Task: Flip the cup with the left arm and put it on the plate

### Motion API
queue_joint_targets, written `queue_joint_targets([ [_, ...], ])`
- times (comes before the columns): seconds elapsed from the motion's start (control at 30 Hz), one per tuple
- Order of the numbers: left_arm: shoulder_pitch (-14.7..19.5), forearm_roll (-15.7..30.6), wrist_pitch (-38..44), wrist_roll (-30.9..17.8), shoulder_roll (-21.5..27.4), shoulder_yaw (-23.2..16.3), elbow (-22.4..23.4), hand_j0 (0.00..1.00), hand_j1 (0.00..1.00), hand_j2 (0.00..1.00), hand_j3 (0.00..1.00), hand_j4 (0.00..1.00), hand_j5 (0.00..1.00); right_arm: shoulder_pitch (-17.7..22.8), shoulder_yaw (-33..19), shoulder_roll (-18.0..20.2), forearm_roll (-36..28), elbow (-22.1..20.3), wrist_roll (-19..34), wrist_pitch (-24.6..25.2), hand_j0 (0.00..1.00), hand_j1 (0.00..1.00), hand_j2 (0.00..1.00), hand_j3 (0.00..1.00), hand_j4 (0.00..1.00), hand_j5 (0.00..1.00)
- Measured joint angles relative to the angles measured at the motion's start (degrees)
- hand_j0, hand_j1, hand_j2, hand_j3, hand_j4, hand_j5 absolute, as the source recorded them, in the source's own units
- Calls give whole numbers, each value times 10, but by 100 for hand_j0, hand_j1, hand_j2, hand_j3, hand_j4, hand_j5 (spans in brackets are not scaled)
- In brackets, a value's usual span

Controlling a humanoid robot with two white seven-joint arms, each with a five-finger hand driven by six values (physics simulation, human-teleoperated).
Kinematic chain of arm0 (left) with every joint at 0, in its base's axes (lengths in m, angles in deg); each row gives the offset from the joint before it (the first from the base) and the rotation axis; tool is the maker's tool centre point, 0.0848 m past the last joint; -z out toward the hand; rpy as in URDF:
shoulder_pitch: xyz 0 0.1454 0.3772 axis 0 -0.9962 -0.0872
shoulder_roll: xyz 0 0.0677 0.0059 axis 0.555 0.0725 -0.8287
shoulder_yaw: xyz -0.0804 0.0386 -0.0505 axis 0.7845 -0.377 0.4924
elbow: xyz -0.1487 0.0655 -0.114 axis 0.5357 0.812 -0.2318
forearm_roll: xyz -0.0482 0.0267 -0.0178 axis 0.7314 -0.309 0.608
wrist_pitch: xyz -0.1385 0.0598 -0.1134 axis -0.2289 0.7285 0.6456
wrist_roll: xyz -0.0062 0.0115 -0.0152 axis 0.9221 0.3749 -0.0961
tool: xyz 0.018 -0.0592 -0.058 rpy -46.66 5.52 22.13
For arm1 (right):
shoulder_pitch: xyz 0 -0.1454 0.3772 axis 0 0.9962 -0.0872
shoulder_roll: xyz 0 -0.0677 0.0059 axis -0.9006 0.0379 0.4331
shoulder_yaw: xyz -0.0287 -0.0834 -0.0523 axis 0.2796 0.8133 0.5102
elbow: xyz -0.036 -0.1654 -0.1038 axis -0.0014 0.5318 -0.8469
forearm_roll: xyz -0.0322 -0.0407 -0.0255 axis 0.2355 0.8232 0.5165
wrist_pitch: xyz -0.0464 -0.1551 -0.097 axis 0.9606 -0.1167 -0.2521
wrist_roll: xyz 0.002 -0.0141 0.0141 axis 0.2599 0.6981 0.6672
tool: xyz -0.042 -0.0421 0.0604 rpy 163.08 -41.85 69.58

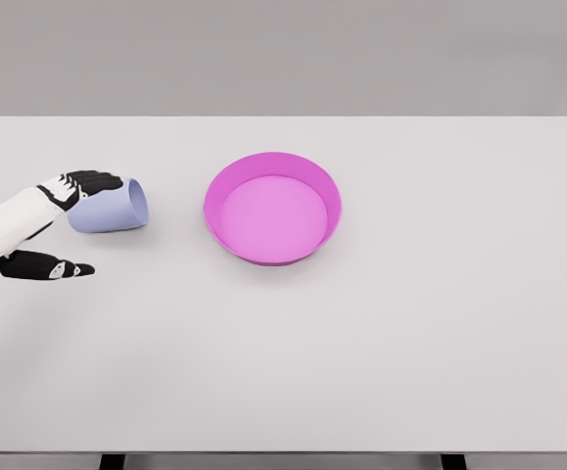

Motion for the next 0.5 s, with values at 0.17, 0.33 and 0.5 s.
queue_joint_targets([
  [0.17, 1, -3, 0, 0, 0, 1, 0, 100, 100, 100, 100, 100, 100, 0, 0, 0, 0, 0, 0, 0, 100, 100, 100, 100, 100, 100],
  [0.33, -3, -7, 0, 0, 1, 9, 1, 100, 100, 100, 100, 100, 100, 0, 0, 0, 0, 0, 0, 0, 100, 100, 100, 100, 100, 100],
  [0.5, 5, -21, 0, 0, -1, 18, 31, 100, 100, 100, 100, 100, 100, 0, 0, 0, 0, 0, 0, 0, 100, 100, 100, 100, 100, 100],
])
